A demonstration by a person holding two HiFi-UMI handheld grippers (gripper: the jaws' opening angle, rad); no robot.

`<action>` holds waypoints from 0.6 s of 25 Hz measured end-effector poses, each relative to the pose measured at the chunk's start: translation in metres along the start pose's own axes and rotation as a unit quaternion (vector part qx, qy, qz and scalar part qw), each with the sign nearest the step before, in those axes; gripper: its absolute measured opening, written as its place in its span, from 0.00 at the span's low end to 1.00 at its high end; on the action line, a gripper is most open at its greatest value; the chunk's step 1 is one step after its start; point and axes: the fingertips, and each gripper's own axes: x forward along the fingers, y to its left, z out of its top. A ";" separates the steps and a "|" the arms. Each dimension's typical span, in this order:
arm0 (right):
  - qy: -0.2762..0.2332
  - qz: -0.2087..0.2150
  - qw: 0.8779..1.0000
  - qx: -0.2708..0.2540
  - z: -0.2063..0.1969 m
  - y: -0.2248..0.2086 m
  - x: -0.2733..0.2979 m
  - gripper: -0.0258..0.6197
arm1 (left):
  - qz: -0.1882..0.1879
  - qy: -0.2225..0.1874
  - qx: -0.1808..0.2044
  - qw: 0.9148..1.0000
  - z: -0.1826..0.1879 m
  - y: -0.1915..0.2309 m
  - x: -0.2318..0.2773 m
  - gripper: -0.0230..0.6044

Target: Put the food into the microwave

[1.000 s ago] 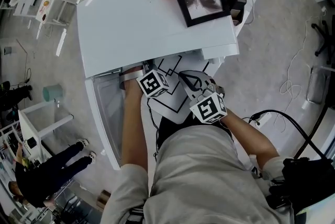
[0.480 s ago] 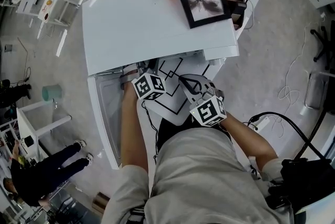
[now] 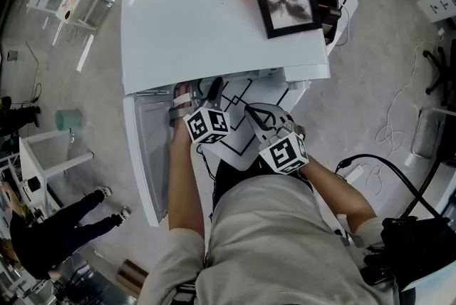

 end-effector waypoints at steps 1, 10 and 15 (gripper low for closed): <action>0.000 0.001 1.000 0.000 0.000 0.000 0.000 0.06 | 0.001 -0.003 -0.002 1.000 0.002 -0.001 -0.003 0.42; -0.004 0.005 1.000 -0.007 0.005 0.002 -0.004 0.06 | 0.017 -0.030 -0.058 0.998 0.016 -0.007 -0.029 0.41; -0.006 0.007 1.000 -0.007 0.005 0.002 -0.008 0.06 | 0.021 -0.052 -0.134 0.989 0.022 -0.016 -0.044 0.34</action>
